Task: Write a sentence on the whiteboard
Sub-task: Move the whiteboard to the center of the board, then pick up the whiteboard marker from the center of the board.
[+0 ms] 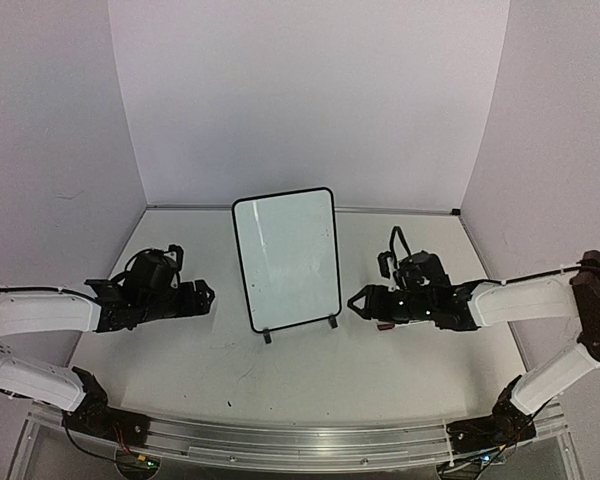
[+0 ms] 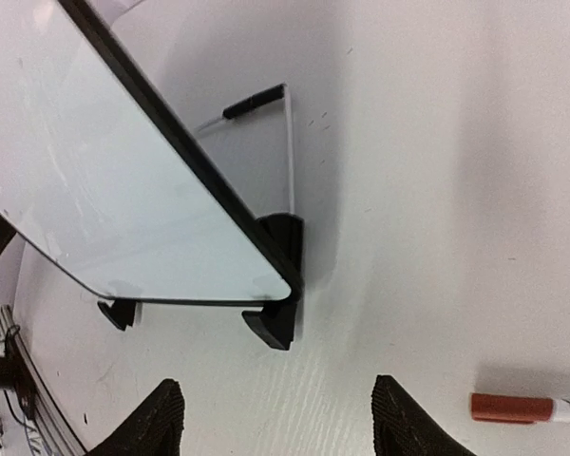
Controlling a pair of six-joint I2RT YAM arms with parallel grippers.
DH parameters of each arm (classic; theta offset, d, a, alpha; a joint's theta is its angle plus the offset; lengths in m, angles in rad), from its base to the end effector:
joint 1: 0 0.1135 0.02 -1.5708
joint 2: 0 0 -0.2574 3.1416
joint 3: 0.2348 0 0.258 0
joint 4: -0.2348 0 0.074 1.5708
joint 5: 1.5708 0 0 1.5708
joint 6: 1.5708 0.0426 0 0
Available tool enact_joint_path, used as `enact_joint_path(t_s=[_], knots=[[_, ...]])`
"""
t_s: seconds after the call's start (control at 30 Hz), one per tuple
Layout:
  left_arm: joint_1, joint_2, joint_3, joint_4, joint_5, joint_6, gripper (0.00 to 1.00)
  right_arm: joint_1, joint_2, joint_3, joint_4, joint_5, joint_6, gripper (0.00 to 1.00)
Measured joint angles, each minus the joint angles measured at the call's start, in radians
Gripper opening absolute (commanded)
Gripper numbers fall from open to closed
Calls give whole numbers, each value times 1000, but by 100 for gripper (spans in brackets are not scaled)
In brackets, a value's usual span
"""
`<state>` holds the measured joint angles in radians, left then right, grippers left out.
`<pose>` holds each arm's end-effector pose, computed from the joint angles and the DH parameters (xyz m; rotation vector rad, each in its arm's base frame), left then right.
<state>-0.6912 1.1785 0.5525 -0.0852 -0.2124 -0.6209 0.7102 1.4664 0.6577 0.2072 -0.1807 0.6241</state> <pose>0.1966 -0.1510 0.1775 -0.0315 2.3031 -0.4489 0.2266 0.2049 0.1638 -0.2106 2.3148 0.9216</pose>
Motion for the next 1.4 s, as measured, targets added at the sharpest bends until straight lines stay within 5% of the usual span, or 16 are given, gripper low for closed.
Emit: enact_joint_path(t_s=[0.27, 0.53, 0.83, 1.4], knots=[[142, -15, 254, -319, 150, 106, 96, -113, -137, 14, -423, 213, 177, 73], [201, 58, 603, -538, 193, 353, 97, -167, -142, 33, -616, 301, 336, 68], [202, 59, 557, -545, 155, 511, 97, -167, 10, 143, -645, 332, 416, 63], [202, 46, 518, -543, 176, 546, 96, -167, 221, 275, -670, 369, 462, 50]])
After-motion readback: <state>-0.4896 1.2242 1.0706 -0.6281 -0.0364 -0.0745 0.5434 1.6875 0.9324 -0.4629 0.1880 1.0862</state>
